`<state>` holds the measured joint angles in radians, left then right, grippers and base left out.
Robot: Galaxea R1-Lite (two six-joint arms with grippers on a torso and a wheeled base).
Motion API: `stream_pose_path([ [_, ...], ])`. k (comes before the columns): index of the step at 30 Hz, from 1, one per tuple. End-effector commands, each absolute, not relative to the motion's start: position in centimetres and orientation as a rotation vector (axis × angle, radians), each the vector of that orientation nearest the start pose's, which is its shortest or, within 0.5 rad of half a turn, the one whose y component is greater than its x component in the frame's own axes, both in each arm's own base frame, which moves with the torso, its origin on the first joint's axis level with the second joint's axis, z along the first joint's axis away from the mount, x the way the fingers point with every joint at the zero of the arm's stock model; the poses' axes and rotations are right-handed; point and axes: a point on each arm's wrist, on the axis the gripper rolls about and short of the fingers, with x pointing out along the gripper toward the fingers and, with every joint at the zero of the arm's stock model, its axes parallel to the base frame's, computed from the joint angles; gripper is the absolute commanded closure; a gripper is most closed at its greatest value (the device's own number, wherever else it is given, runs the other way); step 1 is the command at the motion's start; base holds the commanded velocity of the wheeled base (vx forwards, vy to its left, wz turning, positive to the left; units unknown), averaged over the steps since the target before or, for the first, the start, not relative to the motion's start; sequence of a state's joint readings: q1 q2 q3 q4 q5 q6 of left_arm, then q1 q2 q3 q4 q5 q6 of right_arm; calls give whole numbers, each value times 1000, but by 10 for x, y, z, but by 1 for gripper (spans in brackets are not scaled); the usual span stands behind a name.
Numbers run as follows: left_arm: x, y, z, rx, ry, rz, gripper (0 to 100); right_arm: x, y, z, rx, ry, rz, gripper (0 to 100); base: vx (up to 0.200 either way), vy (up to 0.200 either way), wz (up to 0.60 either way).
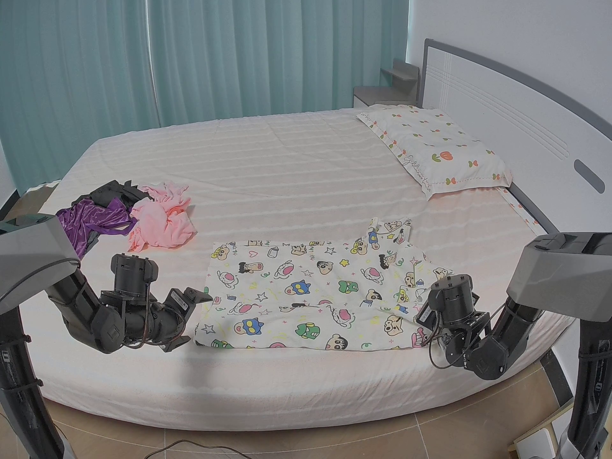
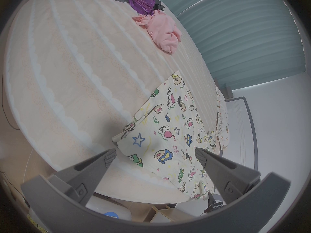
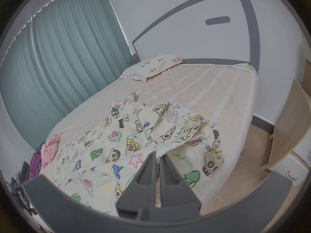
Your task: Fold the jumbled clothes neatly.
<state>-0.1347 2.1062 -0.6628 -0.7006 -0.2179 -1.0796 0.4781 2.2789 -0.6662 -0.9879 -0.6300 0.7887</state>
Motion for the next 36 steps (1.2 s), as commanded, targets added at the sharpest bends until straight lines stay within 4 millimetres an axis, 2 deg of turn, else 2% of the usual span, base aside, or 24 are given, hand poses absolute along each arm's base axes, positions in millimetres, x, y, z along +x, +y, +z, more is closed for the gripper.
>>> stream_pose_path([
  [1, 322, -49, 25, -1047, 855, 100, 0, 302, 154, -11, 397, 451, -329, 100, 0, 0, 0],
  [8, 322, -49, 24, -1045, 857, 99, 0, 295, 164, -16, 342, 460, -321, 100, 0, 0, 0],
  [19, 322, -49, 23, -1044, 859, 102, 0, 288, 165, -23, 318, 488, -318, 100, 0, 0, 0],
  [20, 322, -49, 23, -1044, 858, 102, 0, 286, 166, -24, 314, 494, -313, 0, 0, 0, 0],
  [25, 322, -49, 23, -1044, 859, 102, 0, 280, 170, -24, 310, 508, -290, 0, 0, 0, 0],
  [29, 322, -49, 23, -1044, 859, 102, 0, 277, 169, -17, 320, 497, -285, 0, 0, 0, 0],
  [33, 323, -49, 23, -1044, 858, 102, 0, 268, 166, -14, 315, 515, -274, 0, 0, 0, 0],
  [34, 322, -49, 23, -1045, 860, 101, 0, 257, 167, -15, 303, 543, -251, 0, 0, 0, 0],
  [36, 322, -49, 23, -1045, 860, 101, 0, 249, 163, -14, 313, 559, -246, 0, 0, 0, 0],
])
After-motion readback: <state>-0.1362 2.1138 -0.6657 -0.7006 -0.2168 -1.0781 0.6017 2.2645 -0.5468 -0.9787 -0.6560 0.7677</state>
